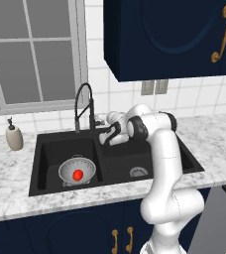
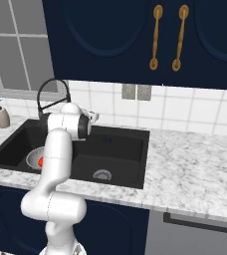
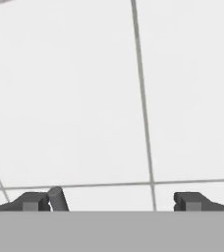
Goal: Put the colander in the sink, put the apple in the colander, and turn on the sink faucet and pour water over the colander.
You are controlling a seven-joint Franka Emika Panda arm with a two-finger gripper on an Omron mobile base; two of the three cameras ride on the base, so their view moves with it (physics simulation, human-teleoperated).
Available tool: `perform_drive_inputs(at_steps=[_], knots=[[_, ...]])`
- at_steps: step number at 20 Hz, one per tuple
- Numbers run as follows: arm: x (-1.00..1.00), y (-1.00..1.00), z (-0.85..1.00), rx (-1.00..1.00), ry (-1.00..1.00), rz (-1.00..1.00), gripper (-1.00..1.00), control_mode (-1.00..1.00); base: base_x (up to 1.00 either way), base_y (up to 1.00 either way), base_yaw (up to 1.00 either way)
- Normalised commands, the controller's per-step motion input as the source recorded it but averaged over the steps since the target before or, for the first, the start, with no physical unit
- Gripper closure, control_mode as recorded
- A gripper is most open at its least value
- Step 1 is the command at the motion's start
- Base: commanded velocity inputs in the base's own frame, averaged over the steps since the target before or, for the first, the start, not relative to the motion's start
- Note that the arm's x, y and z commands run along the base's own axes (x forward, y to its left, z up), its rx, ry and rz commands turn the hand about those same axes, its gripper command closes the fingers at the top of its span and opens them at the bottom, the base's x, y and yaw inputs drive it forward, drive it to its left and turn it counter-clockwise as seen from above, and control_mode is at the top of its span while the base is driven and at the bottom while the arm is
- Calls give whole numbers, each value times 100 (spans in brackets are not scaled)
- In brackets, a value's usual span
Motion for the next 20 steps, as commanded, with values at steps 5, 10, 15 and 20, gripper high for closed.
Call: perform_drive_inputs(at_steps=[5, 10, 15, 20], knots=[[9, -9, 0, 0, 0, 0, -100, -100, 0, 0, 0], [5, -9, 0, 0, 0, 0, -100, -100, 0, 0, 0], [0, -64, 0, 3, 0, 0, -100, -100, 0, 0, 0], [0, -88, 0, 5, -1, 0, -100, -100, 0, 0, 0]])
